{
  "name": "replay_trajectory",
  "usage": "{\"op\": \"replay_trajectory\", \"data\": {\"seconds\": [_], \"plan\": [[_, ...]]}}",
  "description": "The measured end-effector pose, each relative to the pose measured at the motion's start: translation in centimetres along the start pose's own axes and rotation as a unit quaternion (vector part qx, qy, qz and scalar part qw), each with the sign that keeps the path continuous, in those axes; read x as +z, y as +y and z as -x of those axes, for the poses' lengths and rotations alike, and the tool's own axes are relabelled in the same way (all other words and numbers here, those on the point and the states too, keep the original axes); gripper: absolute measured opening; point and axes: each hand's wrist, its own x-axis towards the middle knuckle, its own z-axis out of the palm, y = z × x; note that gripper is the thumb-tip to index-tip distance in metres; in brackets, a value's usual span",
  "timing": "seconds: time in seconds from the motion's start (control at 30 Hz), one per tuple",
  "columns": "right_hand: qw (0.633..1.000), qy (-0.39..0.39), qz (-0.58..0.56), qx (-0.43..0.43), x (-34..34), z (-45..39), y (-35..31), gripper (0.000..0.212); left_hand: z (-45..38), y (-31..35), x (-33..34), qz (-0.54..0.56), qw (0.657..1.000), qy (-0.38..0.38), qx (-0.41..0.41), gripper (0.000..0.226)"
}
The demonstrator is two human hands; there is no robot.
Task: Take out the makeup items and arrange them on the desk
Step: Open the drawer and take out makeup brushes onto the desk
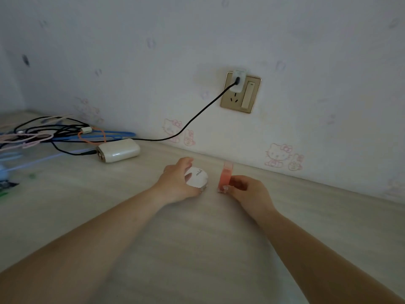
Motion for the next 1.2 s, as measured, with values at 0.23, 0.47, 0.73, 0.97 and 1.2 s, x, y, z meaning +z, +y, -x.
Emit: {"op": "replay_trajectory", "data": {"seconds": [0.23,0.47,0.73,0.97,1.2], "plan": [[0.999,0.000,0.040,-0.006,0.0,-0.1,-0.1,0.023,-0.4,-0.4,0.2,-0.031,1.000,-0.002,0.005,0.122],[1.000,0.011,-0.005,0.004,-0.5,0.3,0.2,0.041,1.6,1.6,-0.2,-0.059,0.998,0.016,-0.015,0.119],[0.973,0.076,-0.219,0.020,-5.8,7.4,-0.3,0.018,8.4,9.7,0.4,-0.048,0.985,0.071,0.147,0.027],[0.969,0.143,-0.204,-0.003,-16.6,18.3,0.7,0.019,16.1,16.8,9.0,-0.001,0.968,-0.144,0.204,0.025],[0.964,0.240,-0.107,0.027,-27.9,33.3,4.6,0.023,24.0,21.4,21.8,0.009,0.915,-0.303,0.265,0.028]]}}
